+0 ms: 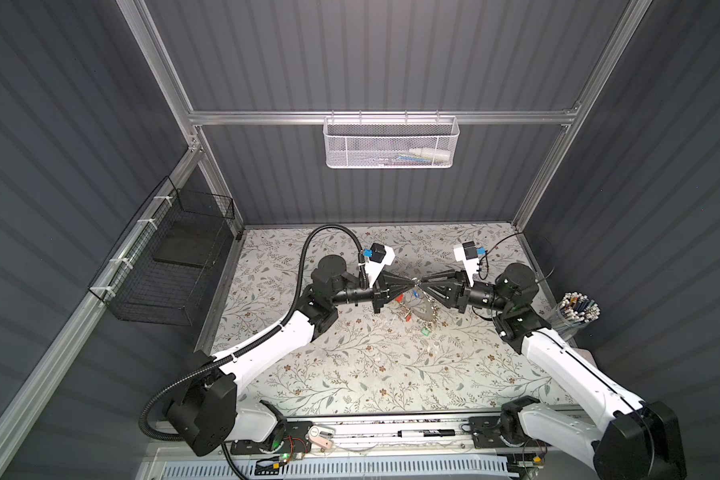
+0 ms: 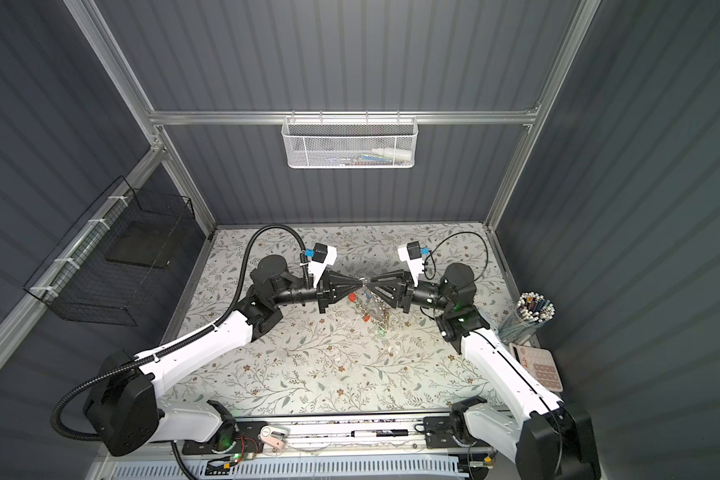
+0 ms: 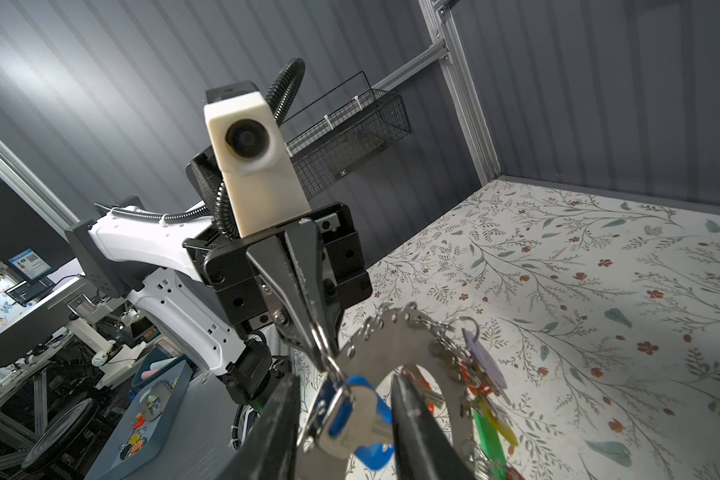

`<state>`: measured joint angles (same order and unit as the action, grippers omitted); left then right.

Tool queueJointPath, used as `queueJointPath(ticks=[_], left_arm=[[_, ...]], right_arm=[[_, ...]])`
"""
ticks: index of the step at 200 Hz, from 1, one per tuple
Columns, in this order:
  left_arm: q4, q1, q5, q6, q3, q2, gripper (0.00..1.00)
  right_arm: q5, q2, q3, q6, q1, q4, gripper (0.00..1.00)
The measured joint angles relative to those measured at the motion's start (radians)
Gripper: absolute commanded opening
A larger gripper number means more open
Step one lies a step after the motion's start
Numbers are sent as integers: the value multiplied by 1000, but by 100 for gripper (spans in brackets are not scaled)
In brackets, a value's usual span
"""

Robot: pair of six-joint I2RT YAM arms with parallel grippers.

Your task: Put the keys on the keyring

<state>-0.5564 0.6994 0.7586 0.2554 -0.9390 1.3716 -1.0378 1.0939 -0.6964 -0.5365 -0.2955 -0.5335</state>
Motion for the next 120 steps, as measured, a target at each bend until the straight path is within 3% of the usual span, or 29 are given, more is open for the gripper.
queueJointPath(ticks=[30,55,120], left_arm=[[-76,0,-1,31,6,0,0],[-115,2,-3,45,6,0,0],[-140,2,-4,46,6,9,0]], right_arm=[[-10,16,-4,-7,0,-24,23],[-15,16,-4,-13,0,-39,20],[-21,16,-4,-13,-1,-51,35]])
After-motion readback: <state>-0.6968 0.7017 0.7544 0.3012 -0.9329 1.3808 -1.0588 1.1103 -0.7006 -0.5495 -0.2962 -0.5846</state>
